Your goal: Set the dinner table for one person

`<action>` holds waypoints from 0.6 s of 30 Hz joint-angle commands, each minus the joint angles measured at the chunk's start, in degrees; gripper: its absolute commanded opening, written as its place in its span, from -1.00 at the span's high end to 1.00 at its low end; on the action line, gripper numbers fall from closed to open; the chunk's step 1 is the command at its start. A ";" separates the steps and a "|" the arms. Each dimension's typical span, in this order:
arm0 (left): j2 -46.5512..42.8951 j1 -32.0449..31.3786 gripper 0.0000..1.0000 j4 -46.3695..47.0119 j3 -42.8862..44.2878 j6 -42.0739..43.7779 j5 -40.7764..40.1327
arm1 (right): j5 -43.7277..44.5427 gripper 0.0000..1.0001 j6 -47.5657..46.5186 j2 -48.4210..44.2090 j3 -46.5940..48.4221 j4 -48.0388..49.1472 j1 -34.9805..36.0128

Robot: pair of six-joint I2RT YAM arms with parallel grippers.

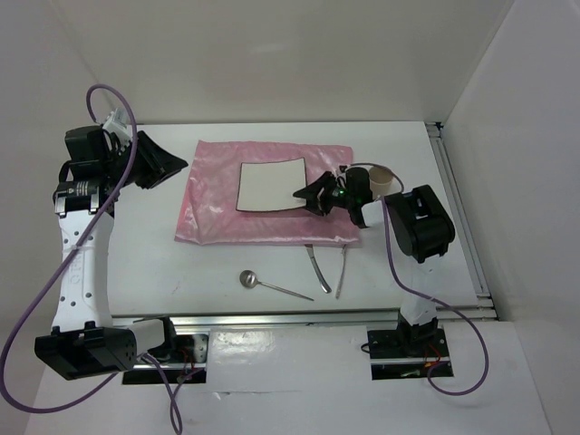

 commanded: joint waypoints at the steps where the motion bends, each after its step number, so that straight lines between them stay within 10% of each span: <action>1: -0.49 0.29 0.06 2.49 -0.07 0.43 1.23 | -0.26 -0.24 -4.29 -3.91 2.69 -3.80 -0.39; 7: -1.01 0.29 0.06 2.49 -0.07 0.43 1.76 | 9.74 -1.00 -13.79 -6.21 12.96 -29.03 1.90; 18: -2.07 0.29 0.06 4.24 -2.26 -1.15 3.43 | 26.45 -1.00 -22.67 -11.99 23.61 -52.18 7.70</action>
